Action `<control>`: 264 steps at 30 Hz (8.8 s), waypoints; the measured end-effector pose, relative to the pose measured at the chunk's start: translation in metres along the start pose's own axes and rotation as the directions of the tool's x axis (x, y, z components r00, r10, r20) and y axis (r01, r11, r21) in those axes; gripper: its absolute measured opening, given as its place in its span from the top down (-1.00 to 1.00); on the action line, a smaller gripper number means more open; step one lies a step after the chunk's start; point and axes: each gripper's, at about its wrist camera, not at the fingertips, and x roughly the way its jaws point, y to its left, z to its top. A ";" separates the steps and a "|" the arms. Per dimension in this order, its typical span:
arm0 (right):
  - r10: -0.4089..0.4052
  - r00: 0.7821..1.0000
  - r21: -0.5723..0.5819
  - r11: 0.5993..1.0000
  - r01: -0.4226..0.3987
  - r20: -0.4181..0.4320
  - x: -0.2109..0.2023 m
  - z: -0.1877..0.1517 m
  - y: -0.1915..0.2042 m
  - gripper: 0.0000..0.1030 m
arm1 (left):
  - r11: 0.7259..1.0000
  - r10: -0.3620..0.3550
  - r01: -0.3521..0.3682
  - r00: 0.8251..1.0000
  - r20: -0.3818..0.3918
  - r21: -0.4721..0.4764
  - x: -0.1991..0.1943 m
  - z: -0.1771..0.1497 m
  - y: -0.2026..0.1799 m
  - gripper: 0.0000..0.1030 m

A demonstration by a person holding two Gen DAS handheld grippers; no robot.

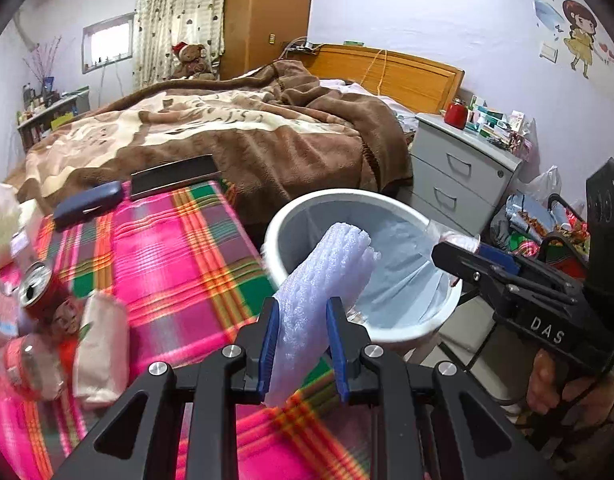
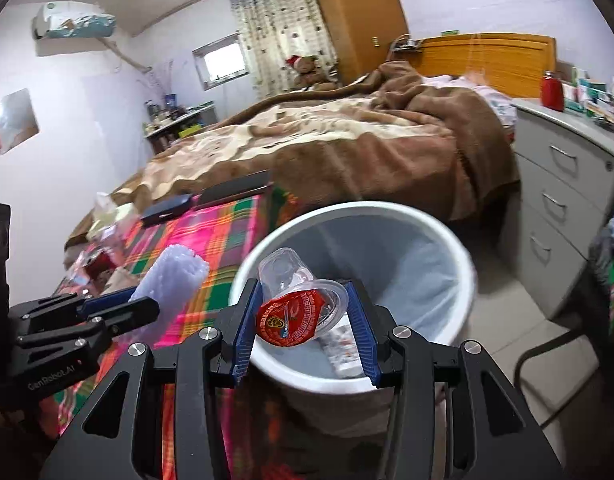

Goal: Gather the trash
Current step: 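Carry the foam net and plastic cup over the bin and open both grippers, then move both grippers back toward the remaining trash on the cloth, then grasp the clear red-label plastic bottle with the left gripper, then grasp the white paper bag with the right gripper while the left gripper holds the bottle, then carry the bottle and paper bag over the bin and open both grippers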

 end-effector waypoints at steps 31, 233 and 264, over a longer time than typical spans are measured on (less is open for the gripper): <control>-0.198 0.978 -0.054 0.979 0.195 -0.060 0.022 0.001 -0.037 -0.15 | 0.998 -0.057 0.055 0.996 -0.070 -0.031 0.081 0.025 -0.026 -0.15; 0.096 0.986 -0.132 0.985 -0.115 -0.136 0.045 -0.027 0.145 0.33 | 0.940 0.198 -0.189 0.980 0.005 -0.284 -0.082 -0.086 0.161 -0.21; -0.203 0.978 0.059 0.977 0.206 -0.049 0.023 0.009 0.007 0.33 | 0.991 -0.078 0.078 0.997 0.007 -0.107 0.017 0.019 0.025 -0.22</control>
